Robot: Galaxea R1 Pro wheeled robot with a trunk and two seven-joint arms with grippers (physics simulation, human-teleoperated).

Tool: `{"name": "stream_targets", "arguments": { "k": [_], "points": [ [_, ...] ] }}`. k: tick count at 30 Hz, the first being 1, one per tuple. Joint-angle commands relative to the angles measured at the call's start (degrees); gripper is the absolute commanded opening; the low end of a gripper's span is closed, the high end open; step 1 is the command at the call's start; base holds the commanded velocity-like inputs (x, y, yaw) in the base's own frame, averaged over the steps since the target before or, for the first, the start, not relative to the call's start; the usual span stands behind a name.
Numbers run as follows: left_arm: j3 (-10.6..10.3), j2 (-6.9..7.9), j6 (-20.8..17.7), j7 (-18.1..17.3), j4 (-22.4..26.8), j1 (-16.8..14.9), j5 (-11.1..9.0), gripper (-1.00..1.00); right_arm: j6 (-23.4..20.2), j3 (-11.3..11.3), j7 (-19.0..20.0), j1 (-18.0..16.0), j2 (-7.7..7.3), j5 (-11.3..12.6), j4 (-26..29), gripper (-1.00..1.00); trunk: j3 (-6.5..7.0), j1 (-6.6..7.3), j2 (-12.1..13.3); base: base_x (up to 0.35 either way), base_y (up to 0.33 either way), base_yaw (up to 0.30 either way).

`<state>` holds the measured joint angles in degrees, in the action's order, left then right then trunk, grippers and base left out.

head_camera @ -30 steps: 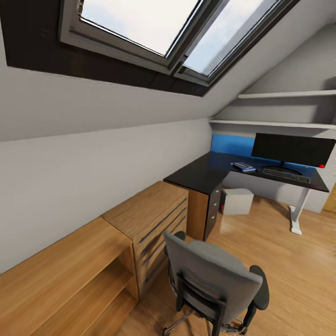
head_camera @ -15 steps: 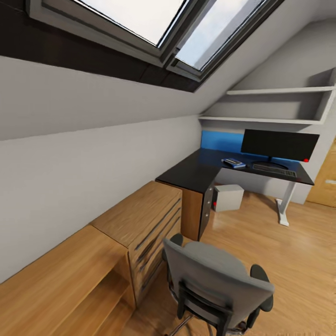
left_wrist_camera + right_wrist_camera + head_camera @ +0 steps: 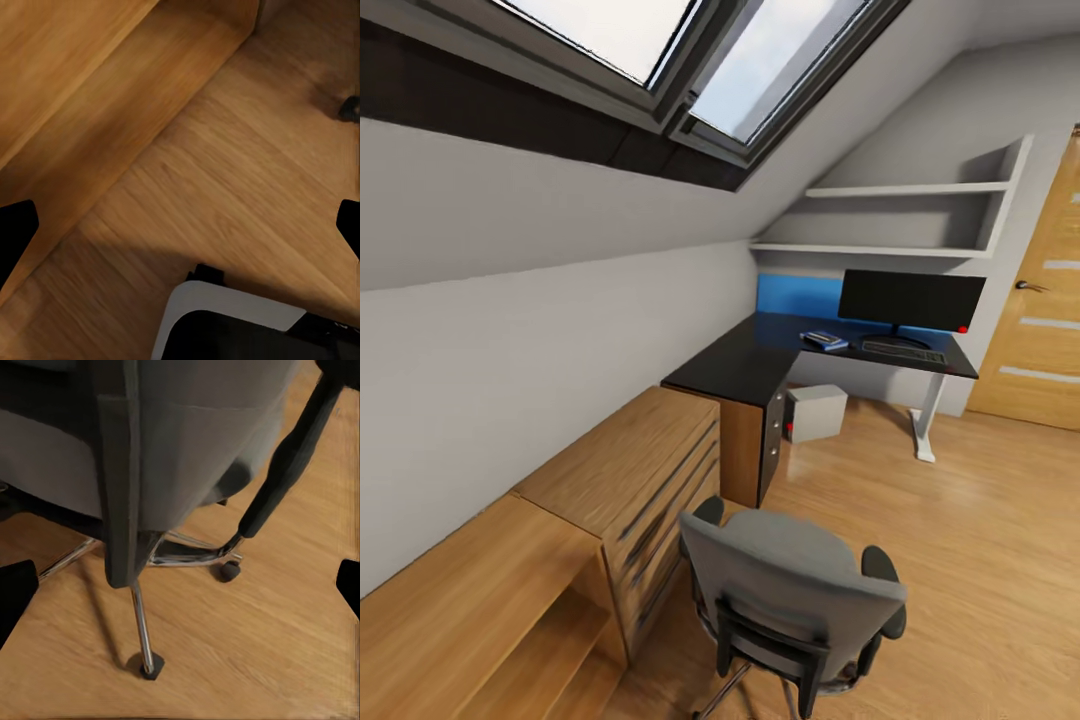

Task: In the bedroom, organize the workspace by keeping the computer under the desk, ensuring the monitor is on the desk, placing the keyboard on the desk next to the monitor, placing the mouse on the desk next to the keyboard, moving the folder from the swivel chair onto the desk next to the mouse, stacking the notebook on top of the folder with the pen on top of the notebook, and positioning the swivel chair next to the desk.

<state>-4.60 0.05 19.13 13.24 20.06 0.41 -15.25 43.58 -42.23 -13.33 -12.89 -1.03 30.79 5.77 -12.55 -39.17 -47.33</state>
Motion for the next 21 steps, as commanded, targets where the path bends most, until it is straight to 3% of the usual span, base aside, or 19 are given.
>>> {"name": "stream_targets", "arguments": {
  "k": [1,16,21],
  "points": [
    [-0.49,0.04,0.11,0.39,0.11,0.03,-0.53,1.0,0.02,-0.49,-0.47,-0.03,-0.02,0.07,0.07,1.0,-0.12,-0.01,-0.06,0.0,0.0,-0.247],
    [-0.45,0.04,0.11,0.36,0.15,0.03,-0.5,1.0,0.09,-0.49,-0.48,-0.03,-0.02,0.06,0.09,1.0,-0.91,-0.01,-0.06,0.0,0.0,-0.247],
    [-0.49,0.04,0.11,0.35,0.14,0.03,-0.49,1.0,0.09,-0.49,-0.47,-0.03,-0.02,0.06,0.09,1.0,-1.17,-0.01,-0.06,0.0,0.13,-0.247]
  ]
}}
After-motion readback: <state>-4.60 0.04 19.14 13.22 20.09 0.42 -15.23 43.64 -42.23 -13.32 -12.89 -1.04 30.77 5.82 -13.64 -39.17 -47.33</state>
